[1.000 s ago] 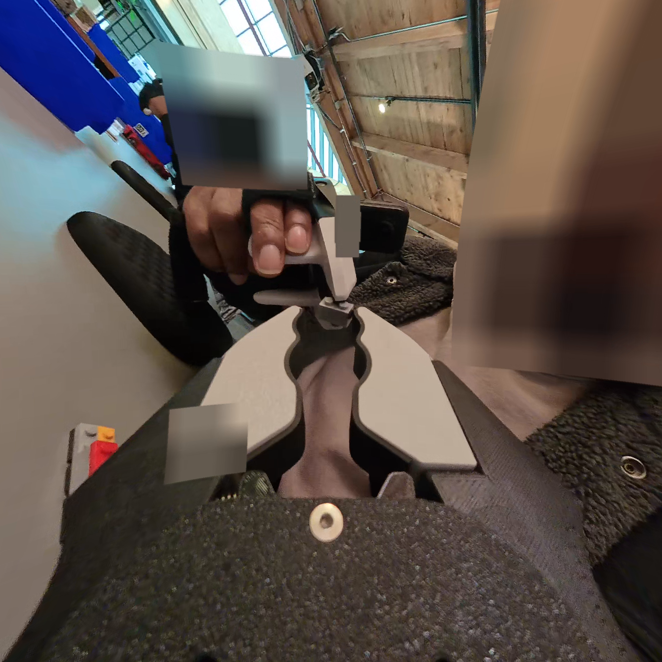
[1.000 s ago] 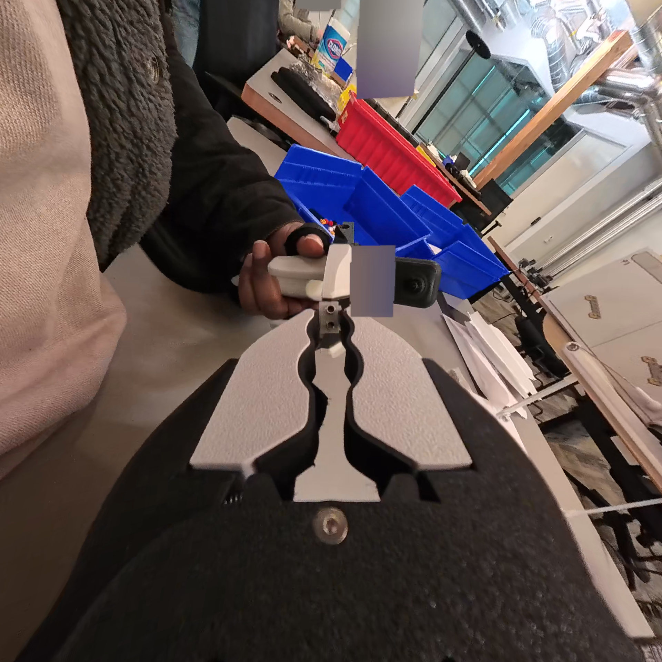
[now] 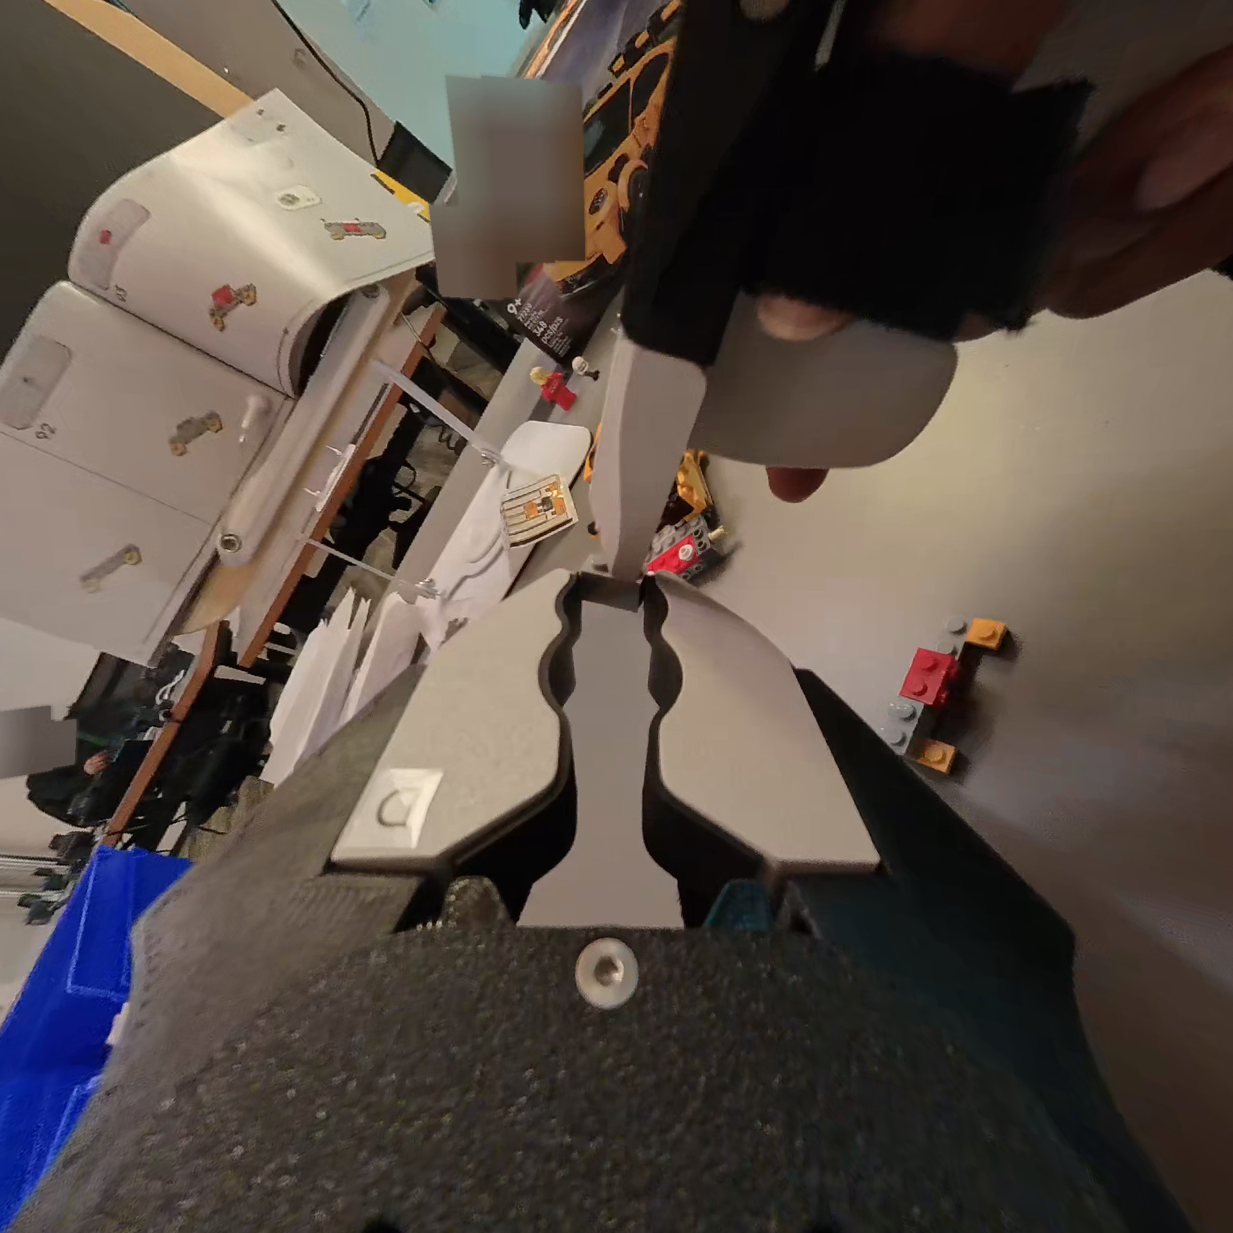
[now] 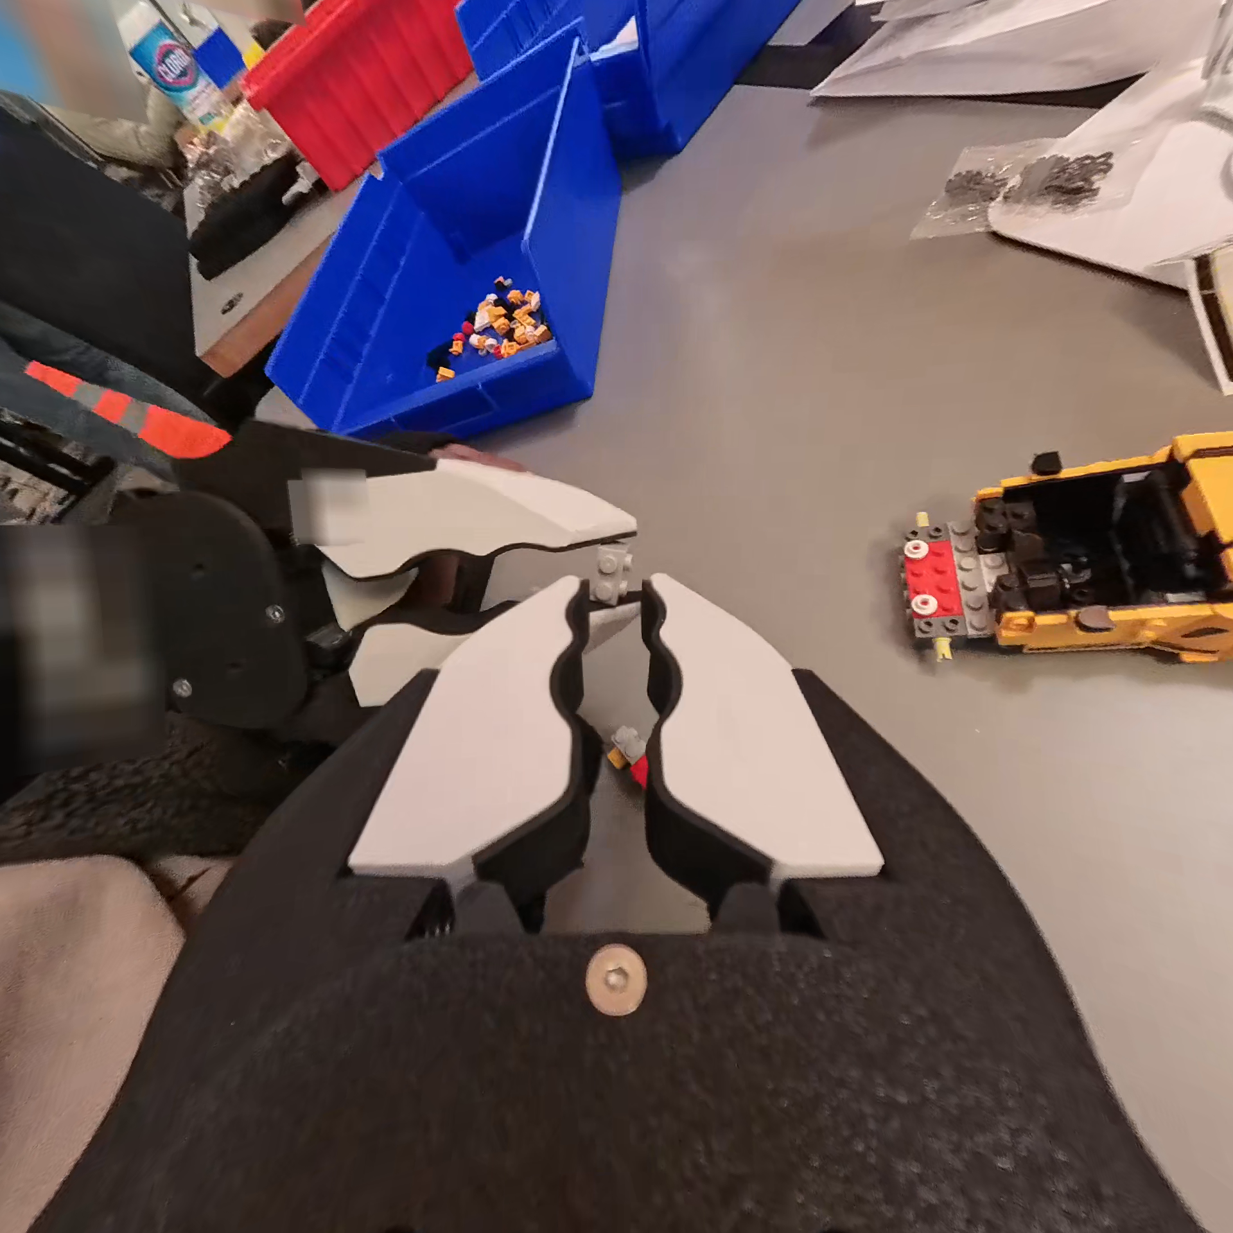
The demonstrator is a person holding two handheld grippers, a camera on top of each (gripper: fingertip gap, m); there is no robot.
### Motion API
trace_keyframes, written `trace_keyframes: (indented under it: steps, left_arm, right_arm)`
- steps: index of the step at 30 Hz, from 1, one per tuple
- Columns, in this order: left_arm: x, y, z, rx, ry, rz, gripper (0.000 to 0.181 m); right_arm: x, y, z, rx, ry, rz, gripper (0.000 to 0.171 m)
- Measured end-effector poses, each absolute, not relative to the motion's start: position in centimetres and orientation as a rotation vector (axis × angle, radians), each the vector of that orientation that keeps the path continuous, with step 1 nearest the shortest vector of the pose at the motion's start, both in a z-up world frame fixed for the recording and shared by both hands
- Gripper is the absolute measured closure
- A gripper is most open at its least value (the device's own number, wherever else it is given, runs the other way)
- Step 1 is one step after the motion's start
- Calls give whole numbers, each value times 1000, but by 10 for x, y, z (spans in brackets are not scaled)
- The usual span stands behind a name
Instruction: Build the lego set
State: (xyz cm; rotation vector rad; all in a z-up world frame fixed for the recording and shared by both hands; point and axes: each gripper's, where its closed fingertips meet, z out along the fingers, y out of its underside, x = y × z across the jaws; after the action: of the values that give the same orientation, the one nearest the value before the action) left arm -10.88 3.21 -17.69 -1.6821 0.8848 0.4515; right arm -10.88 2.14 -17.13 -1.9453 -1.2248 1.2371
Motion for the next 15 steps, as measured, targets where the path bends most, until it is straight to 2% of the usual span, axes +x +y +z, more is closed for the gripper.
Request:
trace_keyframes:
  steps: [8, 10, 12, 15]
  left_arm:
    - [-107, 32, -180, -1697, 888, 443, 164]
    - [-101, 30, -190, -1767, 892, 277, 159]
    - [-91, 22, -204, -1870, 903, 9, 145]
    - [-83, 2, -222, -2010, 913, -413, 145]
  right_arm:
    - [-113, 20, -176, -1922, -1309, 1198, 162]
    - [-108, 21, -180, -1904, -1408, 1167, 163]
    - [-97, 21, -187, -1883, -1591, 1107, 163]
    - [-68, 19, -207, -1811, -1972, 899, 162]
